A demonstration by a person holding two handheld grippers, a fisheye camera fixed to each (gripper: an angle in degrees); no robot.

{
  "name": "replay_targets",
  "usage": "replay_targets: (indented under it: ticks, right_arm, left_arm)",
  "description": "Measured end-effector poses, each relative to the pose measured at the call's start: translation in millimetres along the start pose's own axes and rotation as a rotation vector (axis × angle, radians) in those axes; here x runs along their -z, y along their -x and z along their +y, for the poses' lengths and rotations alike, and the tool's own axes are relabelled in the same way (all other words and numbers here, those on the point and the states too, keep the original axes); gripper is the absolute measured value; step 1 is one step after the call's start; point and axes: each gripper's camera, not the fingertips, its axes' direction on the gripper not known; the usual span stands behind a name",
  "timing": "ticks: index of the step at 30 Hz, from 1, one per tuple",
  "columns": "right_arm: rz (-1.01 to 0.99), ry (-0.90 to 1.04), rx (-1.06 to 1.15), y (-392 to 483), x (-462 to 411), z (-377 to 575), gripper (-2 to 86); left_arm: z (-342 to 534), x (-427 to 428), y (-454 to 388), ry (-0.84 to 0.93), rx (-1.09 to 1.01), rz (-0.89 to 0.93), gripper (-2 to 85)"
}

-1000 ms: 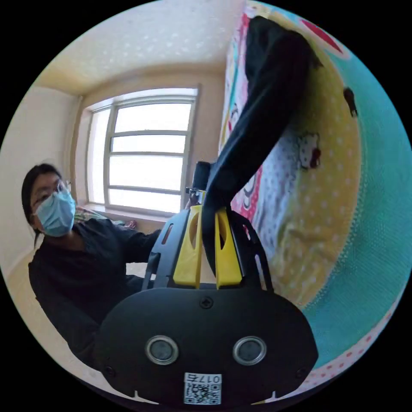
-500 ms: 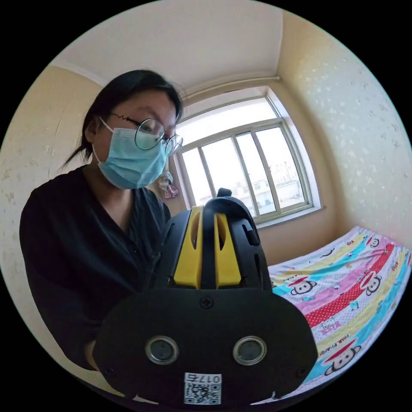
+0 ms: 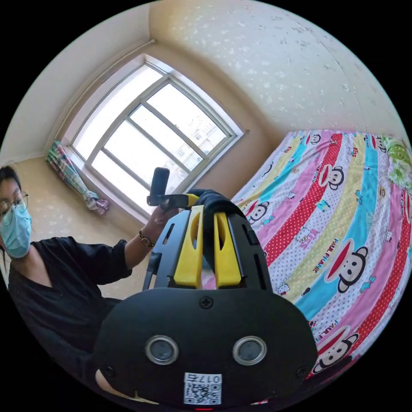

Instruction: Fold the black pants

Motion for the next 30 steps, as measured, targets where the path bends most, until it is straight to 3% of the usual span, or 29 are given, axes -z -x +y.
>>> replay_targets:
  ticks: [6,11,13,16,19,24,27,28,30]
  right_arm:
    - [-0.01,0.207,-0.156,-46.3,-84.7,123.3,2.7]
    - [-0.03,0.572,-0.612,-98.9,-152.6,278.9,9.7]
    - [-0.052,0.568,-0.695,-105.9,-146.2,301.7,11.4]
    - [-0.111,0.394,-0.78,-125.5,-121.0,292.9,12.8]
    - [-0.04,0.306,-0.771,-152.2,-113.9,247.8,14.5]
    - [0.031,0.29,-0.693,-199.8,-157.1,169.1,22.0]
    - [-0.012,0.393,-0.739,-226.1,-211.6,157.8,27.0]
    - [0.049,0.396,-0.736,-223.9,-222.2,154.2,28.4]
    - [0.144,0.388,-0.732,-212.4,-231.3,150.3,29.1]
  left_arm:
    - [125.7,-96.0,57.6,0.132,0.162,-0.009,6.3]
    - [263.7,-171.1,100.7,0.375,0.514,-0.102,12.3]
    - [297.0,-170.7,114.5,0.383,0.629,-0.1,16.3]
    - [288.4,-148.2,131.9,0.262,0.64,-0.102,16.8]
    - [248.9,-137.7,160.9,0.19,0.591,-0.146,18.9]
    - [189.2,-155.6,219.9,0.181,0.561,-0.167,20.8]
    - [181.2,-181.1,255.5,0.219,0.585,-0.062,21.5]
    - [186.2,-200.2,266.7,0.269,0.61,0.016,21.7]
    - [193.8,-206.7,266.2,0.225,0.621,-0.019,20.1]
